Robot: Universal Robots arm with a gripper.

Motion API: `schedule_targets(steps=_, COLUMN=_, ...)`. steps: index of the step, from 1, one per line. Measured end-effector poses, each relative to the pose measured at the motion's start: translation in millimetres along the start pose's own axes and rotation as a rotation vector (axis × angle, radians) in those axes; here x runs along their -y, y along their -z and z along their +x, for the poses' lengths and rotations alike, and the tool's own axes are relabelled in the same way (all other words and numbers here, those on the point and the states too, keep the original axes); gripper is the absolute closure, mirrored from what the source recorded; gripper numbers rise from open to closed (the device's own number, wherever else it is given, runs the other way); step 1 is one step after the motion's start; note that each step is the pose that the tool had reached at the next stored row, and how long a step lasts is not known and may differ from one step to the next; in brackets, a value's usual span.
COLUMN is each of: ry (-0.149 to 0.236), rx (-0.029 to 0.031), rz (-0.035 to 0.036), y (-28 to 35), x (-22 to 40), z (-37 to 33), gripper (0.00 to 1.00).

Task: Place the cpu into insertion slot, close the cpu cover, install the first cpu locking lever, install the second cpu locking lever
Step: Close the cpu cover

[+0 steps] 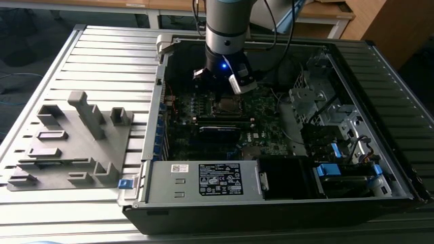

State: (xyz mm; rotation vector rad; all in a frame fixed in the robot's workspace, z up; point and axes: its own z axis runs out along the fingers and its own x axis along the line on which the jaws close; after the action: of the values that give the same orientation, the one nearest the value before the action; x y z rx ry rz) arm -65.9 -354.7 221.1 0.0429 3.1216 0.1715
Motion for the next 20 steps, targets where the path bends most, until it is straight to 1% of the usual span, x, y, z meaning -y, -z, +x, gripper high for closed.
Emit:
schedule_targets(steps=12, ry=0.000, rx=0.0000, rz=0.0001, y=-0.9, x=-0.9, z=-23.1, gripper=0.89)
schedule_targets(steps=15, ry=-0.001, rx=0.0001, rz=0.0001, y=-1.1, x=-1.1, z=-25.6, gripper=0.89)
schedule_targets(steps=20, ry=-0.001, rx=0.0001, rz=0.0007, y=-1.1, x=-1.2, z=-25.7, gripper=0.89)
